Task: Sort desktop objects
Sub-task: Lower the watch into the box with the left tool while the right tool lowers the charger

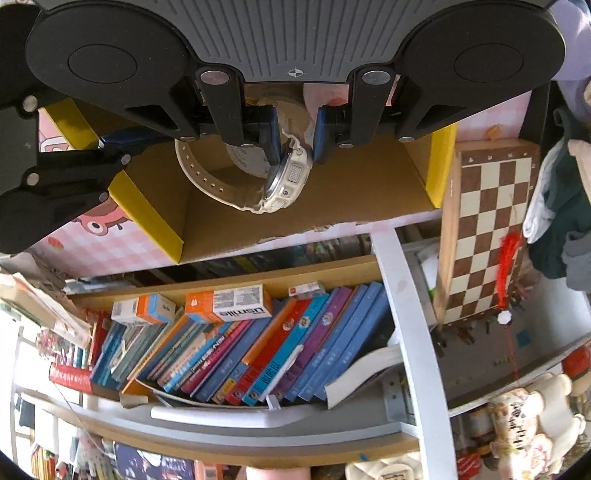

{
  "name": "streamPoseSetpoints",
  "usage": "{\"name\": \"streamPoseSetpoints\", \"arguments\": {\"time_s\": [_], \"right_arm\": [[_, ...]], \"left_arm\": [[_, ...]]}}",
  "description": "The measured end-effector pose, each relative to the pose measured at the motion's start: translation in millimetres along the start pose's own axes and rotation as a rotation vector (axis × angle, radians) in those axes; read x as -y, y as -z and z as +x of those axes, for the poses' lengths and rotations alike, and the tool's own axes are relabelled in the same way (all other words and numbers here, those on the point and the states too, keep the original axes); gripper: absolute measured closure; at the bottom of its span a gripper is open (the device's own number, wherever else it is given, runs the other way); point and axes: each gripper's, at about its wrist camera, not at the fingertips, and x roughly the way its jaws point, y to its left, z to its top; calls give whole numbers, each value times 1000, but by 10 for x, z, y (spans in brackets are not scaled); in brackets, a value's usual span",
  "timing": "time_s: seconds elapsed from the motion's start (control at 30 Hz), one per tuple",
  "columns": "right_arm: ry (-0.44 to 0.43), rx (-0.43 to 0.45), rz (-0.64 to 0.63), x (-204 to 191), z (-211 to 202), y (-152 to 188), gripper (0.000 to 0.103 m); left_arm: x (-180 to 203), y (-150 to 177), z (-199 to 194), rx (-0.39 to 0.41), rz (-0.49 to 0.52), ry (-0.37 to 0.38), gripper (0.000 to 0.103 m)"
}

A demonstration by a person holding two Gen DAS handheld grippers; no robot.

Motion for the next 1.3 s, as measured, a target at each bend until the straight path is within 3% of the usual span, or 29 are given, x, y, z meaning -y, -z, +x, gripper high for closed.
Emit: {"name": "streamPoseSetpoints", "arguments": {"time_s": [0.57, 1.3], "right_arm": [[-46, -57, -25, 6, 196, -94, 78], [-35, -55, -10, -4, 198, -102, 75]], "left_arm": [[52, 36, 185, -79, 37, -13, 86], [21, 19, 100, -44, 29, -25, 82]]}}
